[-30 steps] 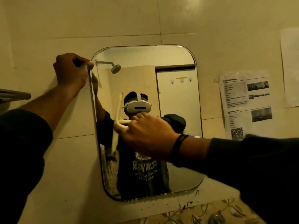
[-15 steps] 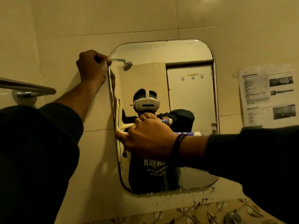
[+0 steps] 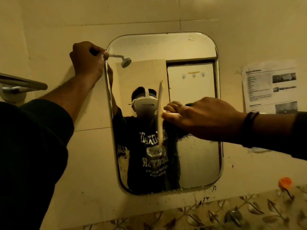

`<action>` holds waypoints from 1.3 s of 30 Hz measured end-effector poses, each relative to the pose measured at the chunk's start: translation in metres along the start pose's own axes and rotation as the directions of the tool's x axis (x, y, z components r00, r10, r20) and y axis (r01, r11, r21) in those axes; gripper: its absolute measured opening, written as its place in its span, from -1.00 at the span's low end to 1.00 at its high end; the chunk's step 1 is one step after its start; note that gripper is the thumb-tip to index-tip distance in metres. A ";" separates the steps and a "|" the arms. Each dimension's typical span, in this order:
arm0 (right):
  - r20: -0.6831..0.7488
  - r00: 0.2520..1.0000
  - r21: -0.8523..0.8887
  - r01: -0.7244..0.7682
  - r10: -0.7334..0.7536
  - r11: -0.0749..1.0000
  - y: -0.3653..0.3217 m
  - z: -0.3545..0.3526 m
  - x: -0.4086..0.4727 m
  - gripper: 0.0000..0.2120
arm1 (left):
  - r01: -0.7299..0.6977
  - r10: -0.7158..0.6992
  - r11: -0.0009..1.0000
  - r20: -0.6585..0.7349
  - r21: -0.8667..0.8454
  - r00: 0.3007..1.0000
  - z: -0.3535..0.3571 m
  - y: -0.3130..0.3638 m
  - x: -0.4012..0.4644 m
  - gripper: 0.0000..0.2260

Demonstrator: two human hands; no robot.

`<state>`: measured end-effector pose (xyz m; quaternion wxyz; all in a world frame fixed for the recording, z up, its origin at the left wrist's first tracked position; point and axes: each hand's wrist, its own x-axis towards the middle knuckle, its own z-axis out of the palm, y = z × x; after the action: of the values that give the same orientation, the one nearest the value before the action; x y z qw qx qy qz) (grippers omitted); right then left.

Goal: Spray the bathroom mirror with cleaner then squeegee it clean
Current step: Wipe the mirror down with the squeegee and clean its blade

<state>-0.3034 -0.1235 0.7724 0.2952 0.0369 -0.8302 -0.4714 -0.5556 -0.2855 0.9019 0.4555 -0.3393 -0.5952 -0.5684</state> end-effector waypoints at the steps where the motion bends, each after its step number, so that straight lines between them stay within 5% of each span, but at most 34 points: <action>1: -0.039 0.999 0.002 0.015 -0.015 1.000 -0.003 0.001 0.009 -0.44 | -0.002 0.002 1.000 -0.002 -0.003 1.000 0.001 0.000 0.000 -0.85; 5: -0.164 0.986 0.060 0.027 -0.017 0.998 -0.033 -0.001 0.066 -0.49 | 0.002 -0.002 1.000 -0.004 0.009 1.000 0.002 0.000 0.000 -0.84; 9: -0.120 0.993 0.104 0.016 -0.003 0.994 -0.053 0.006 0.088 -0.47 | -0.004 0.004 1.000 -0.005 0.021 1.000 0.002 -0.002 0.001 -0.82; 16: -0.066 0.997 0.036 -0.045 0.048 0.998 0.009 0.019 -0.015 -0.46 | 0.002 -0.002 1.000 0.004 0.020 1.000 0.003 -0.003 0.002 -0.84; 20: 0.067 0.994 0.026 -0.087 0.085 0.996 0.029 0.009 -0.050 -0.22 | 0.018 -0.018 1.000 -0.002 0.004 1.000 0.005 -0.002 0.003 -0.85; 27: -0.186 0.982 0.108 -0.008 0.028 0.994 -0.018 0.013 0.033 -0.49 | -0.018 0.018 0.999 0.000 0.042 1.000 0.005 -0.005 0.004 -0.84; 32: -0.145 0.988 0.130 -0.028 0.047 0.991 -0.030 0.019 0.065 -0.52 | -0.009 0.008 0.999 0.026 0.044 1.000 0.007 -0.015 0.012 -0.81; 39: -0.068 0.983 0.089 -0.162 0.168 0.983 0.044 0.034 -0.049 -0.49 | 0.054 -0.055 0.998 0.053 0.014 0.997 0.006 -0.018 0.015 -0.82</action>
<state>-0.2721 -0.0566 0.7723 0.3627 -0.0020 -0.8376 -0.4085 -0.5783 -0.2833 0.9094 0.4261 -0.3351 -0.6197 -0.5675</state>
